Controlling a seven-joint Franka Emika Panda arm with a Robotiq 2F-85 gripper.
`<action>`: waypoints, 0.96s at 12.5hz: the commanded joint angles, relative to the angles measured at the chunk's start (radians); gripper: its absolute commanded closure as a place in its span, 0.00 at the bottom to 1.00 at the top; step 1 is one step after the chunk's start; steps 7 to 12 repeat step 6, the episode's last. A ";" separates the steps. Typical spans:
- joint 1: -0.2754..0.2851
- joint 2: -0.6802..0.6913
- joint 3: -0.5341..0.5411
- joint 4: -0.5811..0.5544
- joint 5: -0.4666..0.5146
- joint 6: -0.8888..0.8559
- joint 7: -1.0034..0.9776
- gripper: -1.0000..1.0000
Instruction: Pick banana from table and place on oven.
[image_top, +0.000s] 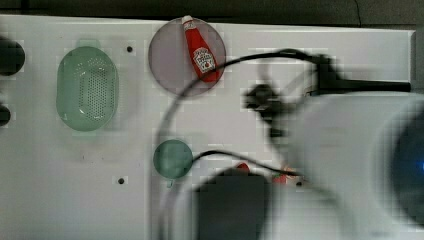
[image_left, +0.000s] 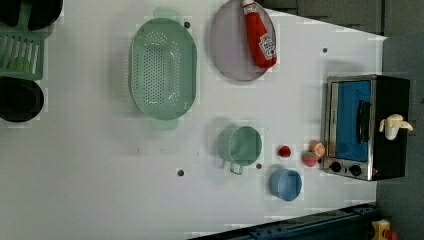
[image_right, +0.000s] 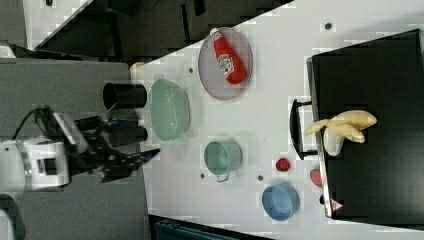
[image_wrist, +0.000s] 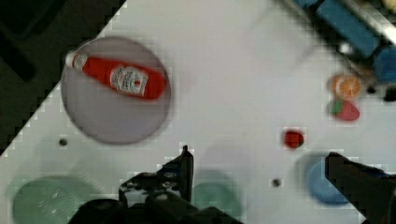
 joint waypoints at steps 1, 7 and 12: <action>-0.004 0.023 0.064 -0.059 -0.007 -0.011 0.306 0.00; -0.003 0.012 0.095 -0.059 -0.136 -0.011 0.306 0.00; -0.003 0.012 0.095 -0.059 -0.136 -0.011 0.306 0.00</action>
